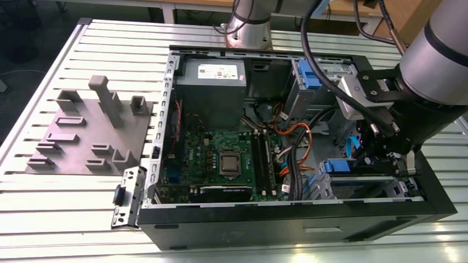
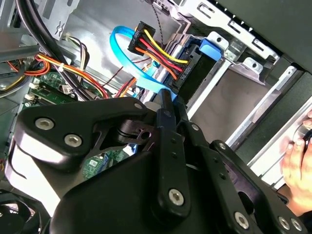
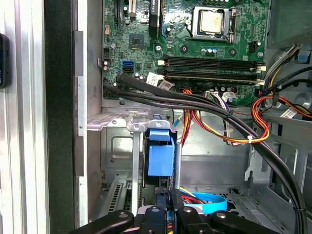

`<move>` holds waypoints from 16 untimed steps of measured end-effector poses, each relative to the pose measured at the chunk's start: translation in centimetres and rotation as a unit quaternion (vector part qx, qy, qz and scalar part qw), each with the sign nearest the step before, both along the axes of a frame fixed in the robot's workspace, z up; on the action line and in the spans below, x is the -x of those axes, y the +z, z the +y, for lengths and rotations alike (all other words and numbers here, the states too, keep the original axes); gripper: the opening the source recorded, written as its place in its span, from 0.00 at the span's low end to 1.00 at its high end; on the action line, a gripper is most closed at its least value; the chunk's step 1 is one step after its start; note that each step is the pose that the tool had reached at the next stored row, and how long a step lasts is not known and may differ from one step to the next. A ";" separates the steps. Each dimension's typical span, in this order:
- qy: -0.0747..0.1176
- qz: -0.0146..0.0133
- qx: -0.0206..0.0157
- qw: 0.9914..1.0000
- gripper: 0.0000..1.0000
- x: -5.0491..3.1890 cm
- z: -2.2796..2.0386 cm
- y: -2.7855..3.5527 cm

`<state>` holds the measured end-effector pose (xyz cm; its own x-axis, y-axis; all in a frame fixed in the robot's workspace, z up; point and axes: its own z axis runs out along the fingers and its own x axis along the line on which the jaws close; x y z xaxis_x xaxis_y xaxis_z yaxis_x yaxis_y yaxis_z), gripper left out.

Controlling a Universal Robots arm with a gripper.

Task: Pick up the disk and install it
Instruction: 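Insert the second disk wire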

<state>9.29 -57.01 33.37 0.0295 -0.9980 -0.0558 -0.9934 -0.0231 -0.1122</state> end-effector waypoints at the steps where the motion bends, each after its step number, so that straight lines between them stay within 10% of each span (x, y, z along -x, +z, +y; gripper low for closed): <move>1: 0.000 0.000 0.000 1.000 0.16 0.00 -0.01 -0.03; 16: 0.000 0.000 -0.001 1.000 0.17 0.00 -0.29 -0.58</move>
